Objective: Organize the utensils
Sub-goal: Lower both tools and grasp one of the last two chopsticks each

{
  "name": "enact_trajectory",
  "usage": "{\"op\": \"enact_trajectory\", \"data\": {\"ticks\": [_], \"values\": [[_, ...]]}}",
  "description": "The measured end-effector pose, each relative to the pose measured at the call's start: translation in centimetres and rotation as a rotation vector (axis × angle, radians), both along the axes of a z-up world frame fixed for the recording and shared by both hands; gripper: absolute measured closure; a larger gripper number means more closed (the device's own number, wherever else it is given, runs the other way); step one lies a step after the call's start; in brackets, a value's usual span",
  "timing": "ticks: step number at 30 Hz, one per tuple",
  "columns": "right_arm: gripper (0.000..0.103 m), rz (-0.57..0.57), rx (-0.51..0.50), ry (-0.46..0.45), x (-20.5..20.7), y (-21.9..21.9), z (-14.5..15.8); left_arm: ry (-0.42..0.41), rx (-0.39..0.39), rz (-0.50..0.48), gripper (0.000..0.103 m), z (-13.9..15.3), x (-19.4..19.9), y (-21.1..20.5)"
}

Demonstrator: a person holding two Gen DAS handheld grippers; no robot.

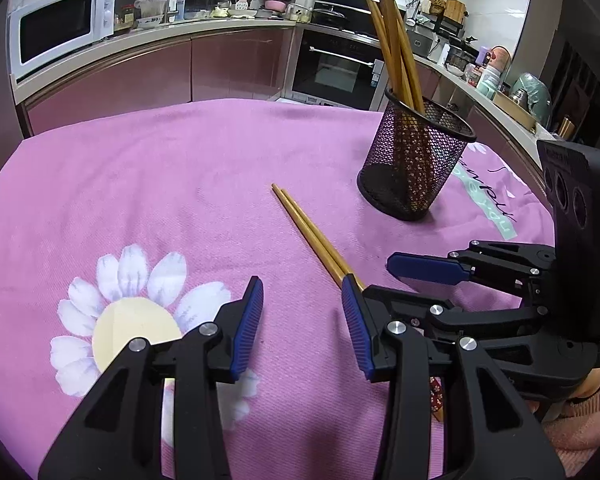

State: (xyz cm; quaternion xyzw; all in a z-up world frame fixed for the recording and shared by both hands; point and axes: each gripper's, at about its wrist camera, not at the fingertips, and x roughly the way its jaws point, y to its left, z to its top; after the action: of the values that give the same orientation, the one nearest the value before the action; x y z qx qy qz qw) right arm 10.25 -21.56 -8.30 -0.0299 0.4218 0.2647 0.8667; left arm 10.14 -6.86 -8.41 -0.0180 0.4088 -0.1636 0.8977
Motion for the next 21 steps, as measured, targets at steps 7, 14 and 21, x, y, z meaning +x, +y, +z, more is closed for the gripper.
{"op": "enact_trajectory", "data": {"ticks": [7,14,21], "values": [[0.077,-0.014,-0.046,-0.006,0.0,-0.1,-0.1,0.013,0.008,-0.013,0.063,-0.2,0.3,-0.3],[0.083,-0.038,-0.054,0.0,0.1,-1.6,-0.2,0.033,0.018,-0.045,0.063,-0.5,1.2,-1.7],[0.084,-0.048,-0.045,0.003,0.5,-2.6,-0.2,0.073,0.053,-0.04,0.062,-1.6,2.5,-3.1]]}}
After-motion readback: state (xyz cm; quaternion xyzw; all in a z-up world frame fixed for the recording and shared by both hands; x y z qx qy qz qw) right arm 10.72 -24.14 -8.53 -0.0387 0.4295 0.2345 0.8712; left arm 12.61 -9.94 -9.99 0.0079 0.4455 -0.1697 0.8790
